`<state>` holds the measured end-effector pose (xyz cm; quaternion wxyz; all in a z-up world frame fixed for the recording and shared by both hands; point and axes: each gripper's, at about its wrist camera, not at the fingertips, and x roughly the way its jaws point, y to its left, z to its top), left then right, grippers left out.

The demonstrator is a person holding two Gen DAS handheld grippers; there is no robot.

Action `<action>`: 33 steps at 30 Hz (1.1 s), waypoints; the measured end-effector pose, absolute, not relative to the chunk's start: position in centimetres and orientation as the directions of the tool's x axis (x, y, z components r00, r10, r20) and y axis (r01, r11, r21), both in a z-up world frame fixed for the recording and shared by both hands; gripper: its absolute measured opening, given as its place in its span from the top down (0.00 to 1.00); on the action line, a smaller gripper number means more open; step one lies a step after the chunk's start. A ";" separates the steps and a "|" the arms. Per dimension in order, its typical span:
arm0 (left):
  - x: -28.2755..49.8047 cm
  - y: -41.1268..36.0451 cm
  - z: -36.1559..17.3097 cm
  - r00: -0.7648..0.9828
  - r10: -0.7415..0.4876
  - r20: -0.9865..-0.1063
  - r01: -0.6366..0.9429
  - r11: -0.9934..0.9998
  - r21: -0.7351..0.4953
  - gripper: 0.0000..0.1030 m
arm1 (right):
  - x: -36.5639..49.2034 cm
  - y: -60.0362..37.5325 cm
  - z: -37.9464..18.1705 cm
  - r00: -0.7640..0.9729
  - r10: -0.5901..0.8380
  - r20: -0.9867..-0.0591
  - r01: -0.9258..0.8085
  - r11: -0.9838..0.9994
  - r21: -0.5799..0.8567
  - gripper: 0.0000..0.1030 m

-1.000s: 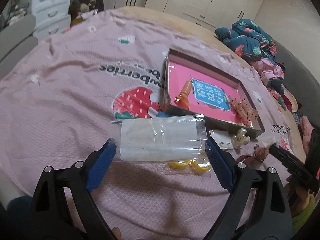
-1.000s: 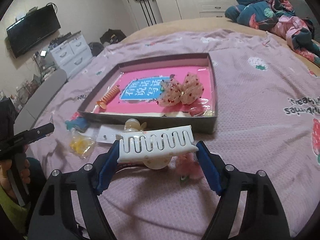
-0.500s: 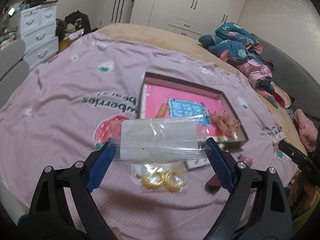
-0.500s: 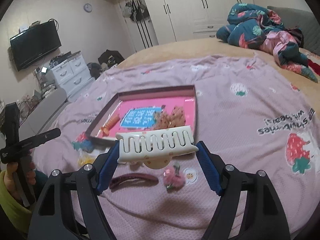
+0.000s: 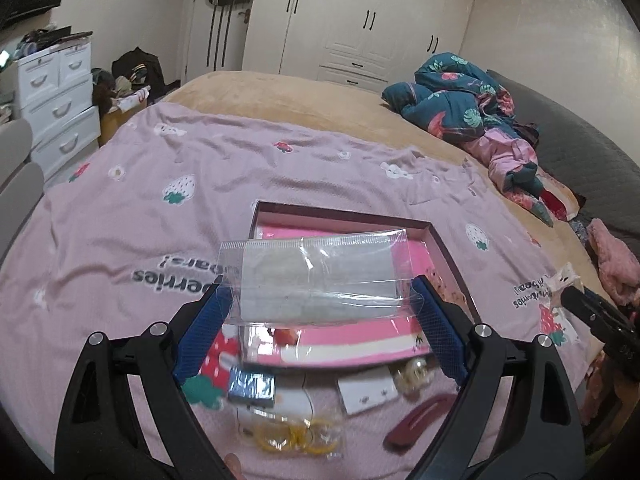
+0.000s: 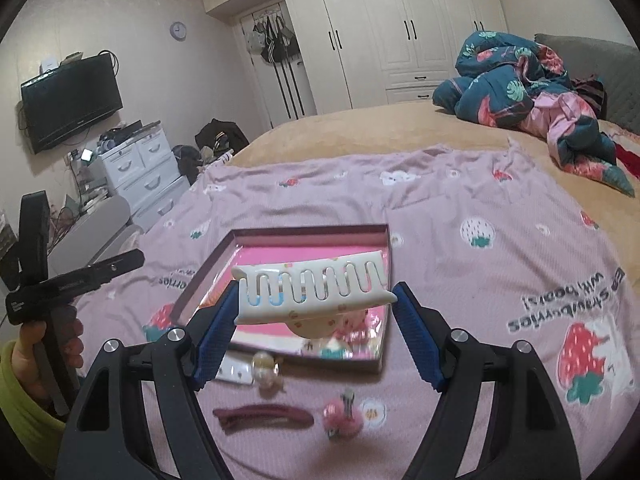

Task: Organize jewelry
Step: 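Carry the white packet into the box with the left tool while the right tool places the claw clip there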

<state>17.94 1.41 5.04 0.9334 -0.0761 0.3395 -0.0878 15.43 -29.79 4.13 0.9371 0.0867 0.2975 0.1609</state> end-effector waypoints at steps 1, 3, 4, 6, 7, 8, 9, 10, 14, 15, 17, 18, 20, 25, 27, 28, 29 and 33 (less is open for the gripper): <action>18.5 1.3 5.0 0.752 -0.216 -0.622 0.115 0.973 -0.199 0.20 | 15.8 -29.7 4.3 0.772 0.352 -0.529 -0.252 0.934 0.254 0.27; 19.5 1.0 4.9 0.746 -0.210 -0.632 0.120 0.976 -0.183 0.20 | 16.8 -29.5 4.6 0.776 0.343 -0.530 -0.248 0.937 0.244 0.27; 19.8 1.0 4.8 0.742 -0.210 -0.636 0.122 0.976 -0.180 0.20 | 17.4 -29.4 4.7 0.775 0.342 -0.531 -0.244 0.938 0.248 0.27; 21.0 0.7 4.6 0.730 -0.211 -0.650 0.134 0.977 -0.166 0.20 | 18.3 -29.2 4.8 0.776 0.343 -0.530 -0.243 0.937 0.250 0.27; 21.6 0.4 4.4 0.726 -0.200 -0.658 0.135 0.980 -0.149 0.20 | 18.9 -29.2 4.8 0.775 0.340 -0.533 -0.240 0.938 0.250 0.27; 22.0 0.3 4.2 0.722 -0.198 -0.663 0.139 0.980 -0.142 0.20 | 19.2 -29.0 4.7 0.775 0.340 -0.533 -0.240 0.938 0.250 0.27; 22.5 0.2 4.0 0.717 -0.200 -0.668 0.144 0.980 -0.139 0.20 | 19.7 -28.9 4.6 0.774 0.339 -0.536 -0.239 0.939 0.249 0.27; 23.0 -0.1 3.7 0.707 -0.204 -0.677 0.151 0.979 -0.137 0.20 | 20.0 -28.7 4.4 0.771 0.335 -0.541 -0.236 0.940 0.246 0.27; 24.5 -0.7 2.4 0.683 -0.214 -0.698 0.172 0.976 -0.131 0.20 | 21.2 -28.2 3.1 0.758 0.327 -0.564 -0.224 0.943 0.246 0.27; 24.7 -0.9 2.0 0.677 -0.217 -0.703 0.177 0.975 -0.131 0.20 | 21.3 -28.1 2.8 0.756 0.323 -0.570 -0.220 0.944 0.244 0.27; 25.4 -1.4 1.4 0.665 -0.224 -0.712 0.188 0.974 -0.130 0.20 | 21.6 -27.8 1.7 0.747 0.314 -0.586 -0.210 0.948 0.239 0.27; 25.7 -1.7 1.0 0.658 -0.225 -0.719 0.193 0.973 -0.128 0.20 | 21.6 -27.7 1.1 0.743 0.309 -0.593 -0.203 0.949 0.241 0.27; 26.2 -2.3 0.2 0.646 -0.231 -0.728 0.206 0.970 -0.126 0.20 | 21.5 -27.4 -0.2 0.734 0.309 -0.605 -0.190 0.948 0.255 0.27; 27.0 -3.5 -1.7 0.613 -0.250 -0.750 0.242 0.962 -0.123 0.20 | 21.8 -26.1 -3.2 0.693 0.305 -0.653 -0.184 0.951 0.249 0.27; 27.2 -3.8 -2.4 0.597 -0.254 -0.761 0.255 0.959 -0.120 0.20 | 21.9 -25.5 -4.0 0.676 0.318 -0.665 -0.191 0.947 0.259 0.27; 27.2 -4.0 -2.7 0.590 -0.255 -0.766 0.263 0.958 -0.116 0.20 | 21.9 -25.3 -4.2 0.671 0.322 -0.668 -0.195 0.946 0.260 0.27; 27.2 -4.1 -2.9 0.588 -0.252 -0.768 0.264 0.958 -0.112 0.20 | 21.8 -24.9 -4.6 0.664 0.324 -0.674 -0.201 0.946 0.256 0.27; 27.5 -4.3 -3.8 0.570 -0.250 -0.783 0.270 0.957 -0.110 0.20 | 21.7 -24.1 -5.7 0.645 0.318 -0.695 -0.210 0.948 0.238 0.27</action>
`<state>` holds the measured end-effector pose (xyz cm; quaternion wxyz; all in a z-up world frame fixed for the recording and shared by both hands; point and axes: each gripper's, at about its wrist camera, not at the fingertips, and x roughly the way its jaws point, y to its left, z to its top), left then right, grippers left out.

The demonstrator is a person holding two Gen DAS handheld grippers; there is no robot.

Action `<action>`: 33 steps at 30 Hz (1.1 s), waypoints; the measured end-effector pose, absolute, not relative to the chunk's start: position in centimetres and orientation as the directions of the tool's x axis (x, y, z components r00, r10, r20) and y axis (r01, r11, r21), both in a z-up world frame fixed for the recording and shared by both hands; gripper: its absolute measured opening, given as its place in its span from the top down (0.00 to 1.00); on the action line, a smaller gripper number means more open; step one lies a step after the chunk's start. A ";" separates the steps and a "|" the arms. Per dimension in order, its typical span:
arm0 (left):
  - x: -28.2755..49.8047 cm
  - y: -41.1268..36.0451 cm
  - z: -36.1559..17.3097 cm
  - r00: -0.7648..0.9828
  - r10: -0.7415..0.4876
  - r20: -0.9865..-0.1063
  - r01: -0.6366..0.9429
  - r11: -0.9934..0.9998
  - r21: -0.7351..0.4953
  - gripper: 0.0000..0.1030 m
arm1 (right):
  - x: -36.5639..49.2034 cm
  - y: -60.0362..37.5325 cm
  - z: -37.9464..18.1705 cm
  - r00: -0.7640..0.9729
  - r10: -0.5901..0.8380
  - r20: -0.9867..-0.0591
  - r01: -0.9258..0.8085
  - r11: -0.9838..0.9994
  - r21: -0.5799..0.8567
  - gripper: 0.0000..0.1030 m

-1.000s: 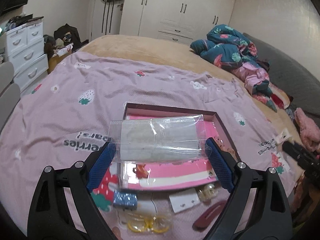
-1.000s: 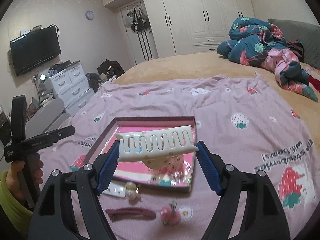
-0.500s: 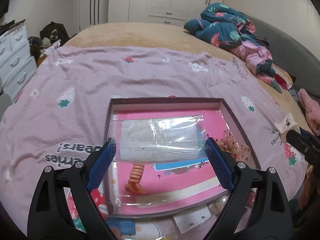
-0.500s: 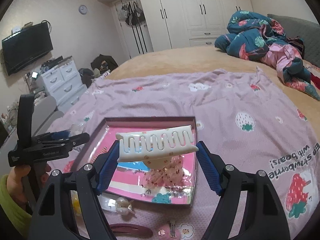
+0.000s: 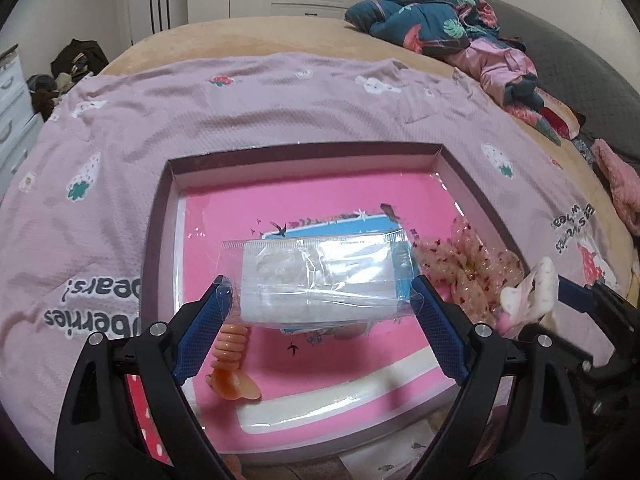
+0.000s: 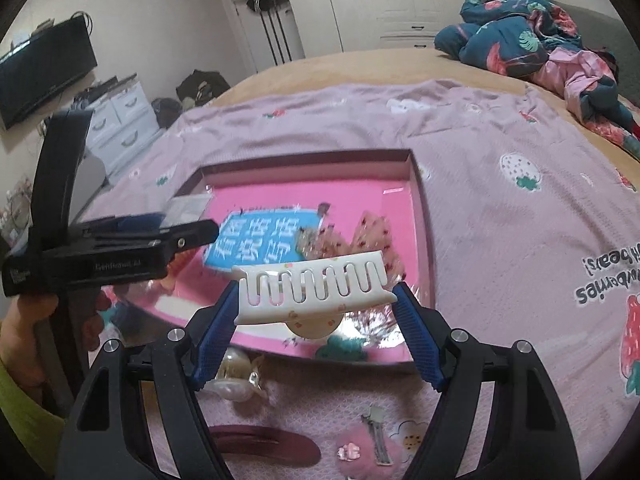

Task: Organize jewelry
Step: 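Carry the white packet into the box with the left tool while the right tool places the claw clip there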

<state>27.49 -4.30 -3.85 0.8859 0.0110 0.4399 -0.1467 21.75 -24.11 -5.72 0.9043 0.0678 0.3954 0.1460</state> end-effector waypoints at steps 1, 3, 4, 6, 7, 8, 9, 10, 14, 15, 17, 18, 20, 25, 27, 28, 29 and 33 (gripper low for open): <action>27.6 -4.3 -4.0 0.566 -0.252 -0.785 0.269 0.956 -0.113 0.20 | 21.8 -24.1 -5.9 0.642 0.317 -0.698 -0.210 0.948 0.238 0.27; 27.7 -4.3 -4.3 0.559 -0.255 -0.789 0.270 0.956 -0.117 0.20 | 21.9 -23.9 -6.3 0.634 0.312 -0.707 -0.204 0.950 0.236 0.27; 27.7 -4.3 -4.4 0.556 -0.253 -0.792 0.271 0.956 -0.115 0.20 | 21.9 -23.9 -6.5 0.633 0.307 -0.711 -0.199 0.952 0.234 0.27; 27.7 -4.4 -4.6 0.553 -0.251 -0.794 0.273 0.955 -0.112 0.20 | 21.9 -23.8 -6.7 0.630 0.304 -0.715 -0.194 0.953 0.234 0.27; 27.7 -4.5 -4.7 0.551 -0.254 -0.795 0.274 0.955 -0.115 0.20 | 22.0 -23.7 -6.8 0.626 0.302 -0.719 -0.192 0.953 0.233 0.27; 27.7 -4.5 -4.7 0.549 -0.256 -0.796 0.277 0.954 -0.116 0.20 | 22.0 -23.7 -7.0 0.625 0.299 -0.721 -0.190 0.954 0.232 0.27; 27.7 -4.5 -4.7 0.548 -0.255 -0.796 0.278 0.954 -0.114 0.19 | 22.0 -23.6 -7.1 0.623 0.295 -0.724 -0.187 0.955 0.229 0.27; 27.8 -4.6 -4.7 0.549 -0.254 -0.797 0.279 0.954 -0.112 0.19 | 22.0 -23.6 -7.2 0.620 0.291 -0.728 -0.183 0.957 0.226 0.27; 27.7 -4.6 -4.8 0.544 -0.256 -0.799 0.281 0.953 -0.115 0.19 | 22.0 -23.8 -7.5 0.613 0.280 -0.739 -0.171 0.960 0.222 0.27; 27.7 -4.6 -4.8 0.544 -0.255 -0.799 0.280 0.953 -0.114 0.19 | 22.0 -23.8 -7.5 0.612 0.279 -0.740 -0.168 0.960 0.223 0.27; 27.8 -4.6 -4.8 0.543 -0.254 -0.801 0.279 0.954 -0.113 0.19 | 21.9 -23.9 -7.5 0.612 0.283 -0.739 -0.165 0.959 0.230 0.25; 27.8 -4.6 -4.8 0.542 -0.253 -0.802 0.281 0.953 -0.112 0.19 | 21.8 -24.0 -7.4 0.616 0.281 -0.736 -0.163 0.960 0.230 0.23; 27.7 -4.7 -4.9 0.538 -0.253 -0.804 0.285 0.952 -0.108 0.19 | 21.6 -24.0 -7.1 0.621 0.279 -0.732 -0.164 0.960 0.227 0.17; 27.4 -4.9 -4.9 0.536 -0.255 -0.805 0.293 0.950 -0.106 0.15 | 20.7 -24.5 -6.1 0.643 0.274 -0.715 -0.167 0.961 0.218 0.11; 27.3 -4.9 -4.8 0.537 -0.255 -0.804 0.293 0.950 -0.106 0.15 | 20.1 -24.8 -5.4 0.658 0.267 -0.704 -0.165 0.964 0.211 0.10; 27.2 -4.8 -4.7 0.540 -0.255 -0.802 0.291 0.951 -0.107 0.15 | 19.9 -24.9 -5.0 0.666 0.261 -0.699 -0.164 0.965 0.204 0.09; 27.1 -4.6 -4.4 0.543 -0.257 -0.799 0.288 0.951 -0.111 0.14 | 19.6 -25.0 -4.7 0.672 0.257 -0.695 -0.164 0.966 0.199 0.09; 26.2 -4.0 -2.6 0.574 -0.270 -0.773 0.282 0.952 -0.123 0.11 | 18.5 -25.7 -3.1 0.708 0.244 -0.663 -0.160 0.969 0.186 0.07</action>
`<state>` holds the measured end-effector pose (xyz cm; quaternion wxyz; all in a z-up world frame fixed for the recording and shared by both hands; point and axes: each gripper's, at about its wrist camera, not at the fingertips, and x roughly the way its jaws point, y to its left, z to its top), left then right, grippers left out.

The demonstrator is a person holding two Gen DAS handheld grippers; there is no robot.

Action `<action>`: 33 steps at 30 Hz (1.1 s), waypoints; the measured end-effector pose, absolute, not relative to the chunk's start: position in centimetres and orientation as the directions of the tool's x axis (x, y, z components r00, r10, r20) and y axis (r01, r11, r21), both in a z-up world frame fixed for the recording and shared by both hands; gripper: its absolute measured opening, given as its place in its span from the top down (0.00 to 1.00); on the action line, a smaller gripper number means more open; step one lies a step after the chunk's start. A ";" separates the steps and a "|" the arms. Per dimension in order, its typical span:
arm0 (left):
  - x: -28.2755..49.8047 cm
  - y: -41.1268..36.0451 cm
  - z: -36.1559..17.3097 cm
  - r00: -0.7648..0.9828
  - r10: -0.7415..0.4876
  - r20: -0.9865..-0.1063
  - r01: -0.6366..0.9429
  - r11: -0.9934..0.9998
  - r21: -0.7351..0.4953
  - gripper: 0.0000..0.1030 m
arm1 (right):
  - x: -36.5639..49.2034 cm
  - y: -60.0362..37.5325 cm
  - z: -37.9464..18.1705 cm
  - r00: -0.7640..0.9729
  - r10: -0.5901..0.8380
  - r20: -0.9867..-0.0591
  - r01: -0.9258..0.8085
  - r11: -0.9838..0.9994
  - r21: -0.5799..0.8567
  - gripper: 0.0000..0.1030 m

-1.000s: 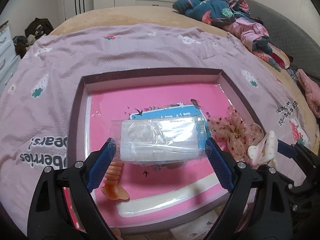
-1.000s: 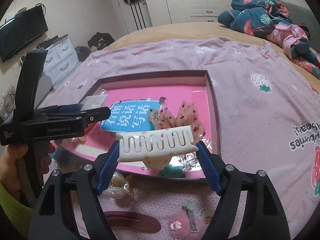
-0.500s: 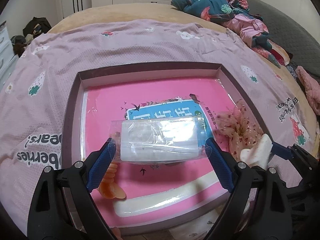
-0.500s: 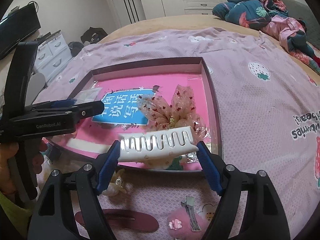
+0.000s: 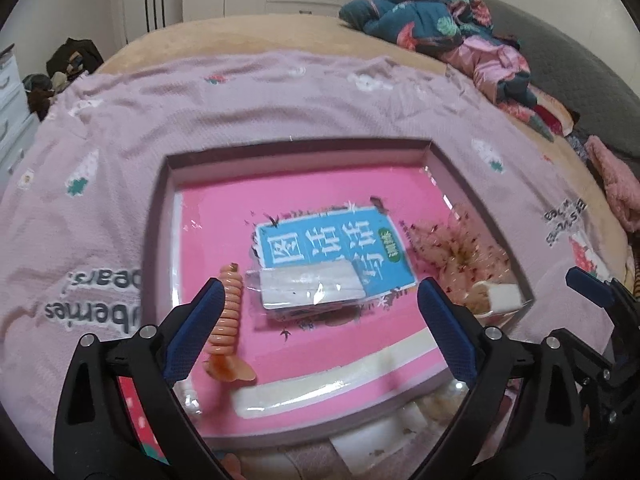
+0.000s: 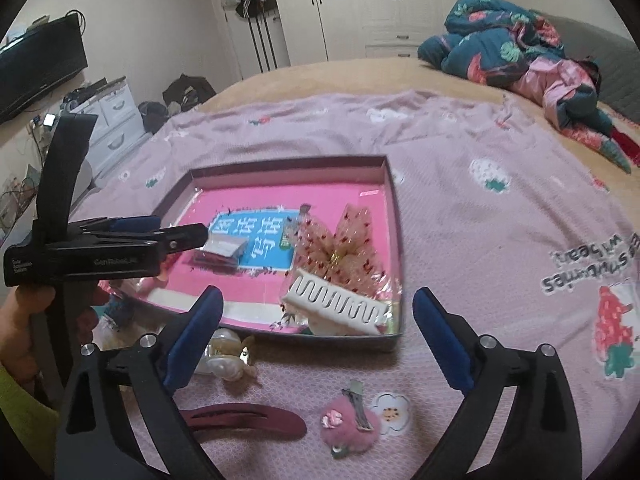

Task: Organize jewelry
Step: 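Carry the white packet into the box with the left tool while the right tool places the claw clip there, then open both tools and withdraw them from the box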

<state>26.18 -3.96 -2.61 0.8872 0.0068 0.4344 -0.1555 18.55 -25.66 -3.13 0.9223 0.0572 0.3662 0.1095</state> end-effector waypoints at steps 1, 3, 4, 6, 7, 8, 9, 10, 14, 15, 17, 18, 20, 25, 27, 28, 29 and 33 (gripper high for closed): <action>25.8 -3.7 -2.0 0.585 -0.274 -0.763 0.280 0.952 -0.127 0.11 | 18.3 -25.8 -2.7 0.717 0.242 -0.653 -0.160 0.970 0.183 0.07; 25.3 -3.1 -0.9 0.606 -0.276 -0.746 0.269 0.954 -0.134 0.10 | 17.8 -26.2 -1.9 0.732 0.243 -0.637 -0.160 0.970 0.185 0.07; 24.9 -2.8 -0.3 0.619 -0.276 -0.735 0.262 0.955 -0.138 0.10 | 17.6 -26.2 -1.7 0.736 0.242 -0.632 -0.159 0.970 0.185 0.07; 24.3 -2.3 0.8 0.639 -0.278 -0.717 0.251 0.957 -0.146 0.10 | 17.1 -26.5 -0.9 0.749 0.243 -0.616 -0.161 0.969 0.187 0.06; 23.9 -2.0 1.3 0.650 -0.276 -0.708 0.244 0.958 -0.149 0.09 | 16.8 -26.7 -0.4 0.757 0.242 -0.607 -0.160 0.969 0.187 0.06; 23.6 -1.9 1.7 0.657 -0.275 -0.702 0.241 0.959 -0.149 0.09 | 16.5 -26.8 -0.1 0.761 0.242 -0.601 -0.161 0.969 0.187 0.06; 23.2 -1.6 2.2 0.665 -0.272 -0.695 0.237 0.960 -0.149 0.09 | 16.3 -26.9 0.4 0.767 0.243 -0.594 -0.162 0.969 0.188 0.06; 22.8 -1.4 2.7 0.675 -0.268 -0.688 0.230 0.962 -0.149 0.09 | 16.0 -27.0 0.8 0.772 0.243 -0.587 -0.162 0.969 0.188 0.06; 21.5 -0.5 4.3 0.701 -0.263 -0.663 0.212 0.964 -0.159 0.09 | 15.0 -27.5 2.2 0.793 0.241 -0.560 -0.162 0.969 0.187 0.06; 21.2 -0.4 4.6 0.709 -0.259 -0.656 0.207 0.966 -0.157 0.09 | 14.7 -27.5 2.5 0.797 0.241 -0.553 -0.162 0.969 0.188 0.06; 20.5 0.0 5.3 0.725 -0.256 -0.639 0.198 0.967 -0.162 0.09 | 14.2 -27.6 3.1 0.806 0.240 -0.542 -0.163 0.969 0.187 0.06; 20.0 0.3 5.6 0.733 -0.254 -0.631 0.191 0.967 -0.167 0.09 | 14.1 -27.7 3.3 0.809 0.240 -0.537 -0.164 0.969 0.187 0.06; 19.2 0.8 6.0 0.743 -0.253 -0.620 0.181 0.967 -0.177 0.09 | 13.6 -27.8 3.8 0.816 0.241 -0.525 -0.165 0.968 0.188 0.06; 16.8 1.3 6.6 0.763 -0.239 -0.600 0.166 0.970 -0.175 0.09 | 12.5 -28.0 4.9 0.835 0.236 -0.497 -0.167 0.970 0.178 0.06; 16.0 1.4 6.6 0.769 -0.230 -0.596 0.162 0.973 -0.166 0.09 | 12.2 -27.9 5.2 0.840 0.235 -0.489 -0.169 0.970 0.174 0.06; 15.8 1.5 6.6 0.771 -0.228 -0.595 0.161 0.973 -0.164 0.09 | 11.9 -27.8 5.4 0.843 0.232 -0.484 -0.170 0.971 0.169 0.06; 15.4 1.5 6.6 0.773 -0.222 -0.594 0.158 0.975 -0.158 0.09 | 11.8 -27.8 5.5 0.845 0.232 -0.482 -0.172 0.971 0.167 0.06; 14.3 1.7 6.5 0.777 -0.212 -0.593 0.152 0.977 -0.149 0.09 | 11.1 -27.5 6.0 0.852 0.233 -0.469 -0.181 0.971 0.154 0.06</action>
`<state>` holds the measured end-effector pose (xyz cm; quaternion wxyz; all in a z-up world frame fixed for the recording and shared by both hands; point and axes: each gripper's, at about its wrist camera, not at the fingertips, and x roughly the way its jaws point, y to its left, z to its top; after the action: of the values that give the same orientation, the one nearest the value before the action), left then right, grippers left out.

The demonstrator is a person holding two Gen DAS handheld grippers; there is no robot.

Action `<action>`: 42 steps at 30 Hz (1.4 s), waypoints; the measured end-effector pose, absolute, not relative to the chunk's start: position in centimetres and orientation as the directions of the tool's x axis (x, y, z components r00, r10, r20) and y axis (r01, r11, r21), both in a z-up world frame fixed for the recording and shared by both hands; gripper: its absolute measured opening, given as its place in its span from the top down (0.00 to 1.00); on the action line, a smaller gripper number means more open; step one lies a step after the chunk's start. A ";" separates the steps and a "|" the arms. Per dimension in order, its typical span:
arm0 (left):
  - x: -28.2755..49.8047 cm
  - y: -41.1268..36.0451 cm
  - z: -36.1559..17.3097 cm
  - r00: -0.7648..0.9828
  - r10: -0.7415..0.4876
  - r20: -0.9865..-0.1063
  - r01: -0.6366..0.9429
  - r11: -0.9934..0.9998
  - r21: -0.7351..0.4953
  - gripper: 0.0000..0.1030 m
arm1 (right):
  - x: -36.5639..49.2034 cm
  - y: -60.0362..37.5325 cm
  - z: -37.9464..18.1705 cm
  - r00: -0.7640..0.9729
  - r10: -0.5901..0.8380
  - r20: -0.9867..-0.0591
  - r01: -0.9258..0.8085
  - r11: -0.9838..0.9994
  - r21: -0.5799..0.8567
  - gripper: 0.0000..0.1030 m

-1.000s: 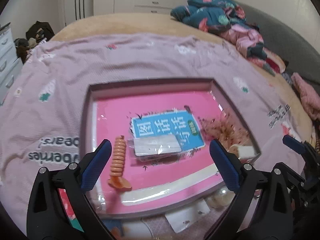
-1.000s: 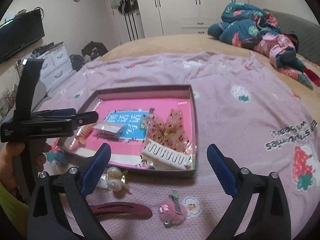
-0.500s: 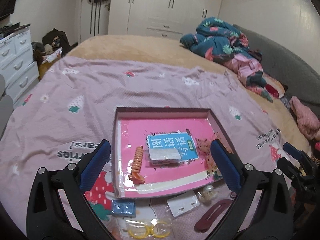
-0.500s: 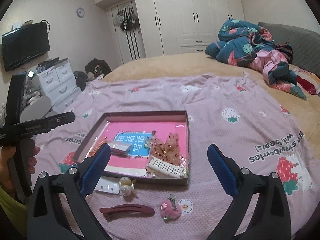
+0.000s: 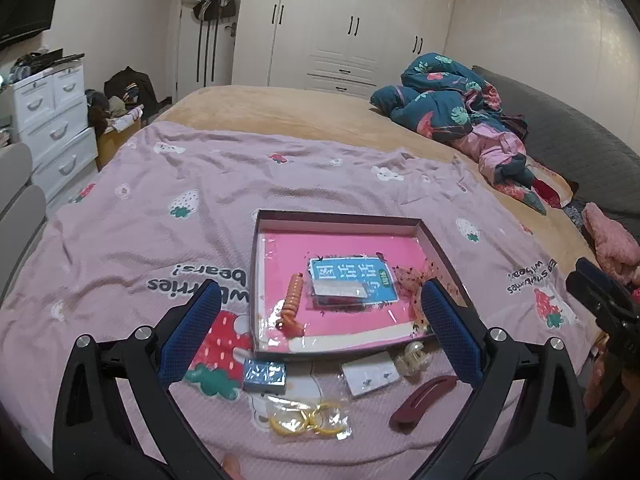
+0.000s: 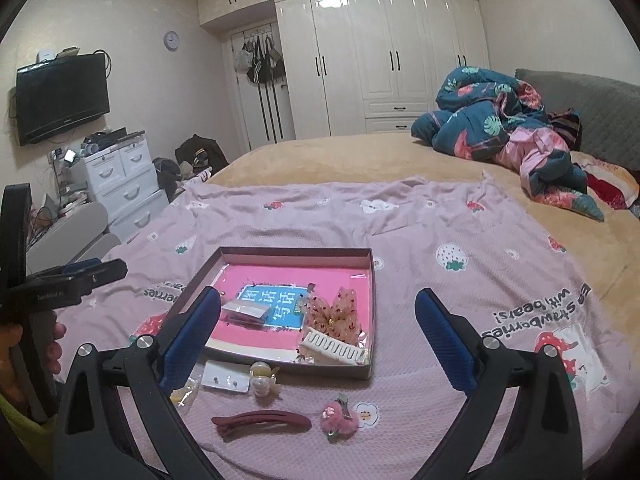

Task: Organize jewelry
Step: 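Open both tools and withdraw them from the box, then move the right tool toward the pink pom-pom clip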

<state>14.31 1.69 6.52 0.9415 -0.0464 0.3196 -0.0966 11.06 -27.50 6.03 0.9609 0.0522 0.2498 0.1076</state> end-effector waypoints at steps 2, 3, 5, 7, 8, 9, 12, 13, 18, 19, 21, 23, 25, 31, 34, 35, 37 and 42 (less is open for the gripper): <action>13.8 1.9 6.4 0.777 -0.209 -0.594 0.150 0.978 -0.148 0.09 | 10.7 -27.4 6.3 0.853 0.237 -0.464 -0.188 0.971 0.149 0.06; 13.5 2.0 6.3 0.775 -0.212 -0.595 0.151 0.977 -0.151 0.09 | 10.6 -27.4 6.4 0.853 0.240 -0.463 -0.193 0.970 0.147 0.05; 13.0 2.4 6.2 0.776 -0.217 -0.593 0.153 0.976 -0.156 0.09 | 10.3 -27.2 6.4 0.852 0.241 -0.464 -0.198 0.970 0.139 0.05; 12.5 2.7 6.1 0.778 -0.205 -0.594 0.146 0.979 -0.146 0.09 | 10.1 -26.9 6.3 0.847 0.249 -0.469 -0.212 0.968 0.131 0.05; 12.2 2.9 6.0 0.779 -0.195 -0.596 0.138 0.980 -0.140 0.09 | 9.9 -26.8 6.3 0.846 0.251 -0.471 -0.216 0.968 0.129 0.04; 12.0 3.1 5.9 0.779 -0.188 -0.599 0.131 0.982 -0.137 0.09 | 9.8 -26.7 6.2 0.845 0.252 -0.472 -0.219 0.968 0.126 0.04; 11.4 3.8 5.5 0.773 -0.179 -0.608 0.113 0.983 -0.146 0.09 | 9.6 -26.4 5.9 0.836 0.266 -0.479 -0.235 0.964 0.125 0.04; 11.2 4.1 5.4 0.772 -0.176 -0.610 0.108 0.983 -0.146 0.09 | 9.5 -26.3 5.9 0.834 0.272 -0.481 -0.241 0.962 0.127 0.04; 10.0 5.3 4.8 0.768 -0.158 -0.620 0.079 0.985 -0.153 0.09 | 9.1 -25.6 5.3 0.820 0.292 -0.493 -0.265 0.956 0.125 0.04; 9.8 5.5 4.6 0.766 -0.158 -0.624 0.077 0.985 -0.155 0.09 | 9.0 -25.5 5.1 0.816 0.295 -0.497 -0.269 0.955 0.125 0.04; 9.5 5.7 4.3 0.762 -0.153 -0.630 0.071 0.986 -0.152 0.09 | 8.9 -25.2 4.8 0.810 0.296 -0.507 -0.274 0.954 0.120 0.04; 9.3 5.9 3.8 0.752 -0.151 -0.642 0.066 0.986 -0.155 0.09 | 8.7 -25.1 4.4 0.802 0.302 -0.514 -0.280 0.952 0.122 0.04; 9.1 5.9 3.2 0.742 -0.150 -0.653 0.066 0.986 -0.152 0.09 | 8.5 -24.8 4.0 0.795 0.303 -0.525 -0.286 0.951 0.115 0.04; 8.6 6.0 2.3 0.725 -0.141 -0.674 0.061 0.988 -0.142 0.09 | 7.8 -24.5 3.0 0.774 0.309 -0.553 -0.303 0.947 0.105 0.04; 8.3 5.8 2.0 0.720 -0.143 -0.679 0.068 0.988 -0.137 0.09 | 7.6 -24.6 2.6 0.767 0.306 -0.564 -0.307 0.947 0.095 0.04; 8.3 5.7 1.8 0.717 -0.144 -0.682 0.070 0.988 -0.135 0.09 | 7.5 -24.6 2.5 0.764 0.304 -0.569 -0.307 0.947 0.094 0.04; 8.2 5.4 1.5 0.708 -0.149 -0.690 0.076 0.988 -0.134 0.09 | 7.3 -24.7 2.1 0.758 0.301 -0.579 -0.307 0.947 0.091 0.04; 7.7 4.3 0.3 0.684 -0.155 -0.713 0.102 0.988 -0.117 0.09 | 6.9 -24.9 1.1 0.744 0.290 -0.602 -0.302 0.949 0.085 0.04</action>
<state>7.70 4.34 0.34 0.9169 -0.0340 0.3914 -0.0700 6.94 -24.88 1.08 0.9337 -0.0092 0.3209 0.1586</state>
